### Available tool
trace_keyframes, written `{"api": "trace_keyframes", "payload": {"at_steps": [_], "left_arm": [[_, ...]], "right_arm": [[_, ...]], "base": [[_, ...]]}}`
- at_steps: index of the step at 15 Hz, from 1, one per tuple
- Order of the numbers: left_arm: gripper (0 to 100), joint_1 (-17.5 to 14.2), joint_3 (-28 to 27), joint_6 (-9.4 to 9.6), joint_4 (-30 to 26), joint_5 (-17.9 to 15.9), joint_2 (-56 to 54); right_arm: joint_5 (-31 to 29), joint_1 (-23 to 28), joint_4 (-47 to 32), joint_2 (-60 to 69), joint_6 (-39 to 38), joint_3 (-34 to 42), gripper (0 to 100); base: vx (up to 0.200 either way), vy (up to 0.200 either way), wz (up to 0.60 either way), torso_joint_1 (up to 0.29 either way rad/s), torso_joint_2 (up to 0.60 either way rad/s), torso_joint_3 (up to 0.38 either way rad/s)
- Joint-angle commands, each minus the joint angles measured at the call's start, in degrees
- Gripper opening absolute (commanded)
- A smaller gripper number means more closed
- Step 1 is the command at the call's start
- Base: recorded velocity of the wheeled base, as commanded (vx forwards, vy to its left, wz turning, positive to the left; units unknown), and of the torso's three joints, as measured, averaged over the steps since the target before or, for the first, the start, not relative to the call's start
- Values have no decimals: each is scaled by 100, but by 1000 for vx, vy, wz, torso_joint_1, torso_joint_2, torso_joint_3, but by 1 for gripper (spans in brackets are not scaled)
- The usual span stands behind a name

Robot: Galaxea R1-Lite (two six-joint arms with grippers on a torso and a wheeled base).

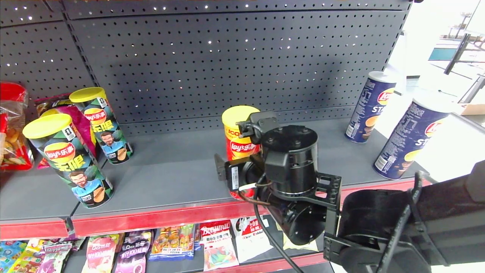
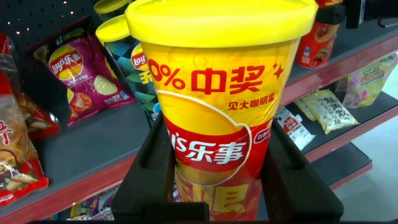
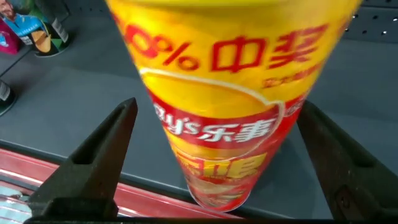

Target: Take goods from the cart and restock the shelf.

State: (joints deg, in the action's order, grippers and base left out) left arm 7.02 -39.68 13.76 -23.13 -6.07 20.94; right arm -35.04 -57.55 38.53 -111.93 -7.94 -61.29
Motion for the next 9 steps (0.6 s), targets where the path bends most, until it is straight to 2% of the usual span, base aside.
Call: {"api": "trace_keyframes", "payload": {"at_steps": [1,9], "left_arm": [[0,1,-22,4,1,1,15],[0,10,-40,-5,10,-26,226]], "right_arm": [[-12,-28,14,181,-6,100,100],[-30,-485,14,998,-15,891,100]], "base": [[0,0,0,0,0,0],[0,0,0,0,0,0]]}}
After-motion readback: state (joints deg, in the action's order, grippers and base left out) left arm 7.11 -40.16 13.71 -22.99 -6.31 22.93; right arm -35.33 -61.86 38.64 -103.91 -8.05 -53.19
